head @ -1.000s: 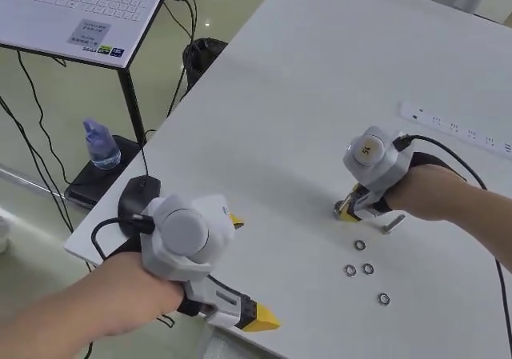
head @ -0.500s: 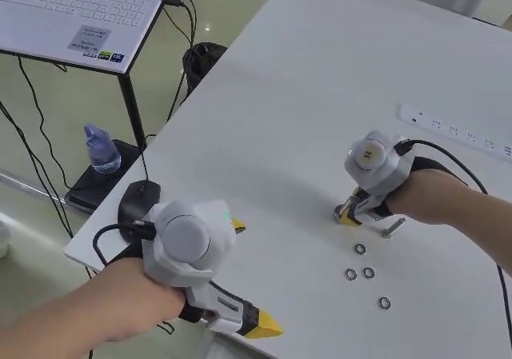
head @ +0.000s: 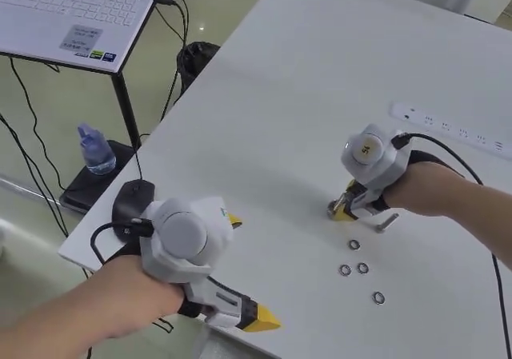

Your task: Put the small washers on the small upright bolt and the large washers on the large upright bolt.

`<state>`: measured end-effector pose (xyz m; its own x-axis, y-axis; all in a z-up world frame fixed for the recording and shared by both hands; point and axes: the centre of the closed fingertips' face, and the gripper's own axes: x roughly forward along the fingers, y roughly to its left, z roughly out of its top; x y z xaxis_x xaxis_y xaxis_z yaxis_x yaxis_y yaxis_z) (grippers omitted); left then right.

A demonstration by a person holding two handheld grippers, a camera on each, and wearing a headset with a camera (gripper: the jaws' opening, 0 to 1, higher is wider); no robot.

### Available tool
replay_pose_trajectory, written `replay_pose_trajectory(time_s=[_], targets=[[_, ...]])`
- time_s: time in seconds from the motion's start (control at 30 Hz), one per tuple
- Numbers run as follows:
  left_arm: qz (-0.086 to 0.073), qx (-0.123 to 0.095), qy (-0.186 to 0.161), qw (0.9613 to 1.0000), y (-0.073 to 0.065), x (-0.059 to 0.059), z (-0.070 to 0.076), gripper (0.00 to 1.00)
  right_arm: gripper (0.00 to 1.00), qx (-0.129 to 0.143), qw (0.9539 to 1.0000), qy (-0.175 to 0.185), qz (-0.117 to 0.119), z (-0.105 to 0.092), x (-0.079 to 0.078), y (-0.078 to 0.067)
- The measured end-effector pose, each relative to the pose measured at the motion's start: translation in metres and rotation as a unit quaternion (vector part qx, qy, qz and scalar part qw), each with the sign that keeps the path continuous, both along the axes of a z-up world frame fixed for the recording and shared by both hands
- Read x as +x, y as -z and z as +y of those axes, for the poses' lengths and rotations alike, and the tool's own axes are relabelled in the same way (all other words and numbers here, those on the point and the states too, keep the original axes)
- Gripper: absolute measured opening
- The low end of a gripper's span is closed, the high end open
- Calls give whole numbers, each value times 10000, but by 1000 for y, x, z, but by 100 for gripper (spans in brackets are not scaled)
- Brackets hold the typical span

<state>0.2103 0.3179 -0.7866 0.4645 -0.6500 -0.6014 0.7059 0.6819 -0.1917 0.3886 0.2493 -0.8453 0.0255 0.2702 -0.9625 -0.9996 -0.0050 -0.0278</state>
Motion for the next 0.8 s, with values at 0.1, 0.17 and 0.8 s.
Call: replay_pose_trajectory(time_s=[0.1,0.17,0.8], targets=[[-12,-1,10,10000,-1,0,-2,93,32,86,10000,38,11,0,-1,-7],[-45,-47,-27,10000,-3,1,-3,93,33,127,9999,19,-18,0,-2,-11],[-62,50,116,9999,-5,-8,-8,91,35,132,9999,36,-3,-16,-14,-26]])
